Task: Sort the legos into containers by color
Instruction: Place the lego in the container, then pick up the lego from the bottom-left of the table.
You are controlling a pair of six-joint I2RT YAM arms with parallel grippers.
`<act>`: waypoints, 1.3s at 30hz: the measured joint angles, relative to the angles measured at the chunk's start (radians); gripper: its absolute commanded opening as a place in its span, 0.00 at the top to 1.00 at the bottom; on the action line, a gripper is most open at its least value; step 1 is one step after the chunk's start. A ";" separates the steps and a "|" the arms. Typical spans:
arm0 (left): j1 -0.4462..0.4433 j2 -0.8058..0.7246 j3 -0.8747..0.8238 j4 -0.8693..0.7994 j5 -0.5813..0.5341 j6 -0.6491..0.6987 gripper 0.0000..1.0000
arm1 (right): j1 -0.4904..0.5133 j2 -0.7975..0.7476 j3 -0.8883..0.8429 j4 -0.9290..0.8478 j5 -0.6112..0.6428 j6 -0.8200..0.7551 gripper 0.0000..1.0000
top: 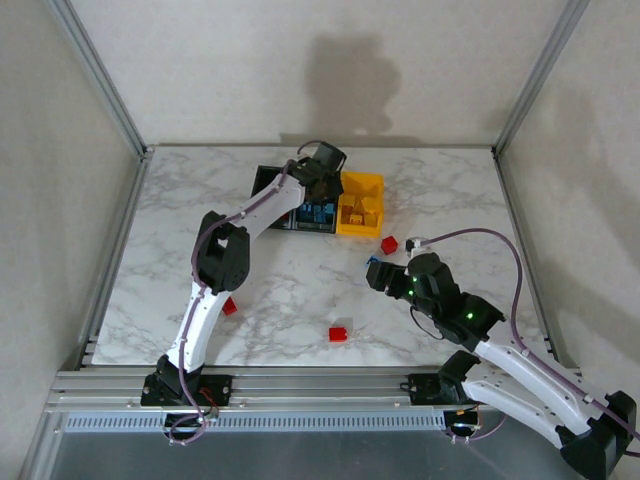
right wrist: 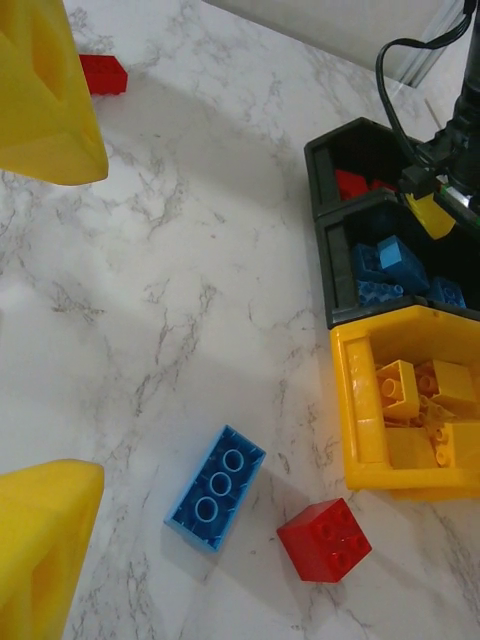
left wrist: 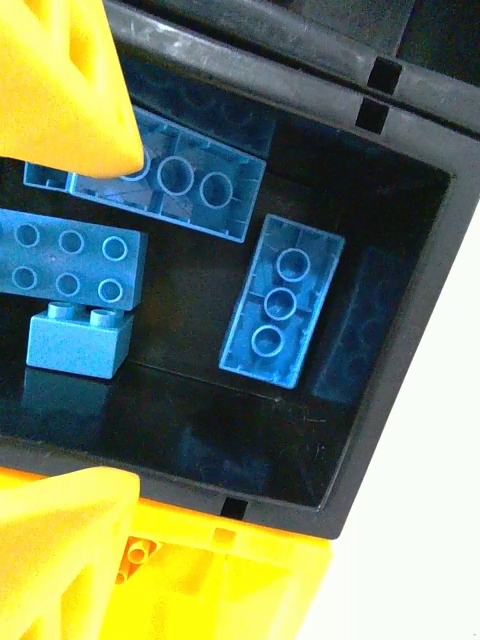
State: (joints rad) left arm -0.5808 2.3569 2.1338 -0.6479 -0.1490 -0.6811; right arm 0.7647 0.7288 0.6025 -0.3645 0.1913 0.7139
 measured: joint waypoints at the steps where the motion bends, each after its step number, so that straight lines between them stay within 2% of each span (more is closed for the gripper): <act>1: -0.003 -0.002 0.000 0.000 0.003 0.000 0.24 | 0.000 -0.002 0.001 0.000 0.000 0.000 0.27; 5: -0.022 -0.051 -0.032 0.002 0.021 0.002 0.25 | 0.000 -0.006 0.002 -0.003 0.000 -0.005 0.27; 9: -0.052 -0.190 -0.150 0.023 0.033 0.017 0.25 | 0.000 -0.006 0.007 -0.013 0.000 -0.016 0.27; 15: -0.076 -0.508 -0.471 0.092 0.044 0.032 0.25 | 0.000 -0.008 0.008 -0.012 -0.034 -0.054 0.27; 21: -0.066 -0.769 -0.814 0.122 0.038 0.034 0.28 | 0.000 0.027 0.008 0.045 -0.147 -0.122 0.28; 27: -0.039 -0.993 -1.111 0.101 0.018 0.004 0.30 | 0.038 0.130 0.015 0.134 -0.275 -0.193 0.28; 31: 0.002 -1.126 -1.243 0.063 0.003 -0.024 0.26 | 0.099 0.237 0.053 0.185 -0.315 -0.230 0.29; 33: 0.024 -1.175 -1.294 0.042 -0.011 -0.040 0.21 | 0.128 0.294 0.074 0.209 -0.321 -0.241 0.29; 39: 0.055 -1.234 -1.420 -0.005 -0.062 -0.111 0.20 | 0.193 0.413 0.103 0.268 -0.322 -0.256 0.29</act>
State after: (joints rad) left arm -0.5262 1.1225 0.7139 -0.6529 -0.2108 -0.7918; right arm 0.9577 1.1416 0.7059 -0.0967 -0.1307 0.4583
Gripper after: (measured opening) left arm 0.796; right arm 0.710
